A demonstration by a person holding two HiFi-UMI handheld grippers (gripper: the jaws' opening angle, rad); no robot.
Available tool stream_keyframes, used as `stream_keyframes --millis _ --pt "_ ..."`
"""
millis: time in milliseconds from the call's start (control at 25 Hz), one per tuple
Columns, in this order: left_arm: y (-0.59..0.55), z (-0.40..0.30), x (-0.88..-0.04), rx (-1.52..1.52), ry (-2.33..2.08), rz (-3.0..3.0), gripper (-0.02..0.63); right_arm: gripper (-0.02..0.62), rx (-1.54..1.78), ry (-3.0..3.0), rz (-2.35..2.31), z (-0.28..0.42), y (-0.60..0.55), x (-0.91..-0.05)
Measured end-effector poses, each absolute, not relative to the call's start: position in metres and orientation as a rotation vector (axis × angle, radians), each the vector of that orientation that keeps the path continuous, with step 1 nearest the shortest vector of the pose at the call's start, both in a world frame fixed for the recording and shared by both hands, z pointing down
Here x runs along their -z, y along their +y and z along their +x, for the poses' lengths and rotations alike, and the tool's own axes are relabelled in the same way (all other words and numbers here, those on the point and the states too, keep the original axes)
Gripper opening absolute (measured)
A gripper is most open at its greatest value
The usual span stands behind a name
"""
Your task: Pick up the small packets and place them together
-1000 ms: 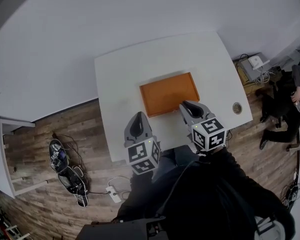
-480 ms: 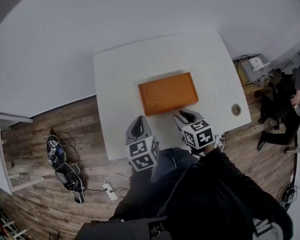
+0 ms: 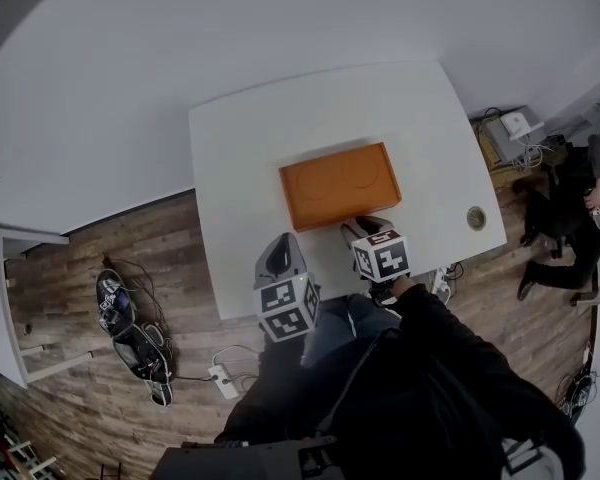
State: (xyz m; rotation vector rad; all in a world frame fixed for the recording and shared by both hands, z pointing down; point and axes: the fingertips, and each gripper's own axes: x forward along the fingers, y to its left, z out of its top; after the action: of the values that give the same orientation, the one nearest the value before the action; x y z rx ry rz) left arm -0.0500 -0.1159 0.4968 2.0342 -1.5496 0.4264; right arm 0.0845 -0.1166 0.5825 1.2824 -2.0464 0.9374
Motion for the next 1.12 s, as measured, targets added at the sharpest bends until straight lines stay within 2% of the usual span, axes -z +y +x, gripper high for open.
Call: stream_keyframes --millis 160,400,1120 --pt "-0.116 -0.050 -0.501 -0.432 -1.541 2.031 -0.002 0.113 -0.938 -2.012 1.317 0.085 -0.121 -0.588" --pt "-0.119 -0.047 -0.506 -0.440 -1.522 2.035 -0.002 0.074 -0.884 -1.993 1.349 0.088 -0.124 -0.590" --pt "-0.128 -0.037 -0.518 -0.478 -1.471 2.048 -0.002 0.071 -0.862 -2.010 1.322 0.089 -0.122 -0.588"
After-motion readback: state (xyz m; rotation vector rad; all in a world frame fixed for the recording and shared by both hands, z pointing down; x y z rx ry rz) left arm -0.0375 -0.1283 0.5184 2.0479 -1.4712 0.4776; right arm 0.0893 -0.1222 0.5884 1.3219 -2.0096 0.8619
